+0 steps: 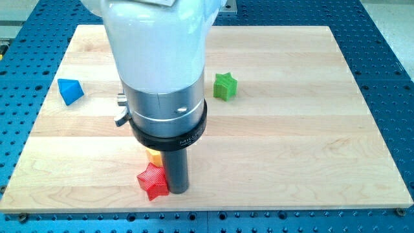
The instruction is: Adjust the hexagon in between the heart and red star
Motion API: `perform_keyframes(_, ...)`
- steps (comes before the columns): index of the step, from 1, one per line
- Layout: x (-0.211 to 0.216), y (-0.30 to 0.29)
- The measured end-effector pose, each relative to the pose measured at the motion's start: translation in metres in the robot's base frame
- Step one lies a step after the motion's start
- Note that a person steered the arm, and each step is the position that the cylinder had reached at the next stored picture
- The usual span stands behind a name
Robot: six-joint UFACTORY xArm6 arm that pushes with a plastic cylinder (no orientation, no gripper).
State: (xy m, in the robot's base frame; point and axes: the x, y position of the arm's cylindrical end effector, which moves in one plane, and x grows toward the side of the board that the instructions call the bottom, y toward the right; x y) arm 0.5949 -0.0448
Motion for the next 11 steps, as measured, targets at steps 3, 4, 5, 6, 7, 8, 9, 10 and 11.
perform_keyframes(3, -0.039, 0.022)
perform_keyframes(4, -0.039, 0.014)
perform_keyframes(5, -0.039, 0.008)
perform_keyframes(6, -0.039, 0.008)
perform_keyframes(7, -0.055, 0.009)
perform_keyframes(8, -0.061, 0.005)
perform_keyframes(9, -0.061, 0.001)
perform_keyframes(10, -0.061, 0.0)
perform_keyframes(11, -0.061, 0.0)
